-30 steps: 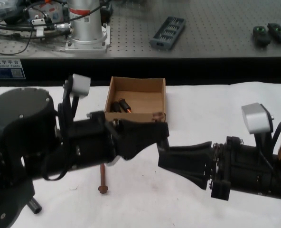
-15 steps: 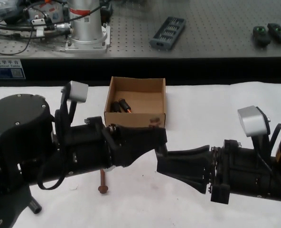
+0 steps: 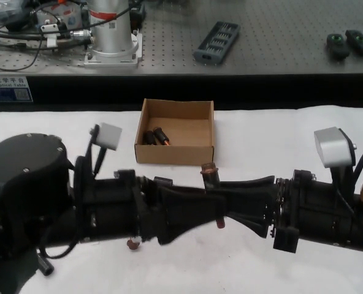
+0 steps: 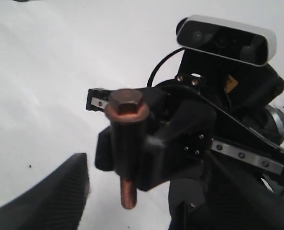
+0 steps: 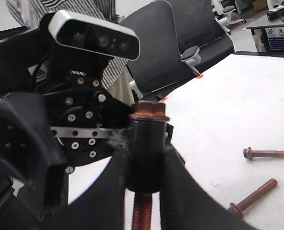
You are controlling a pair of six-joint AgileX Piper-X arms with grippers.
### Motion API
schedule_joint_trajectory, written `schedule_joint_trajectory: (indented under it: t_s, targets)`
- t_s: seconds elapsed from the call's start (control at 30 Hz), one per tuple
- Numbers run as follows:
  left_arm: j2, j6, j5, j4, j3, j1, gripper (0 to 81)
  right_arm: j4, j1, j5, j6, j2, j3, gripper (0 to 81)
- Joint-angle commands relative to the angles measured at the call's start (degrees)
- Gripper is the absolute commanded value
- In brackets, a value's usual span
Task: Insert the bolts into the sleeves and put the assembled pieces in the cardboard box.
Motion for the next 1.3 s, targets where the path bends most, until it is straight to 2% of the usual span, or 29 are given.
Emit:
schedule_joint_trajectory:
  t_s: [0.0, 0.07, 0.2, 0.33, 0.43, 0.53, 0.67, 0.8, 0.9, 1.0, 1.27]
  targets:
    - [-0.94, 1.97, -1.77, 0.17, -0.28, 1.81, 49.4, -0.41, -0.47, 1.17, 0.42, -0.57, -1.59, 3.1]
    - [-1.94, 3.93, -3.22, 2.98, -0.28, 4.17, 49.4, 6.8, -0.92, 1.15, 0.24, -0.57, -4.11, 3.1]
    - [-6.4, 14.48, -7.05, 16.17, -0.28, 8.03, 47.2, 25.58, -1.59, 2.53, -10.67, 2.19, -13.75, 3.1]
    - [-13.9, 25.26, -16.79, 32.9, -0.28, 9.27, 46.3, 34.94, -3.07, 6.48, -14.27, 9.08, -24.96, 3.1]
    - [-18.95, 25.52, -21.86, 42.06, -0.28, 9.25, 46.3, 38.85, -4.31, 6.79, -14.15, 17.83, -35.77, 3.1]
    - [-23.64, 25.52, -21.88, 47.05, -0.28, 9.25, 46.2, 45.99, -5.39, 8.51, -12.88, 27.33, -47.87, 3.1]
    - [-29.7, 25.52, -22.47, 49.2, -0.28, 9.25, 43.0, 58.18, -5.64, 10.95, -12.87, 37.22, -64.29, 3.1]
    - [-33.81, 25.52, -27.19, 50.46, -0.28, 9.25, 41.7, 66.68, -5.64, 12.97, -12.86, 44.76, -76.21, 3.1]
    - [-35.95, 25.52, -28.33, 51.36, -0.28, 9.25, 41.7, 68.05, -5.64, 13.32, -12.86, 47.58, -79.95, 3.1]
    - [-37.4, 25.52, -28.33, 52.57, -0.28, 9.25, 40.7, 68.35, -5.64, 16.88, -12.19, 49.06, -81.26, 3.1]
    - [-41.24, 25.52, -28.33, 59.84, -0.28, 9.25, 31.4, 74.8, -6.51, 19.31, -10.78, 51.43, -81.75, 3.1]
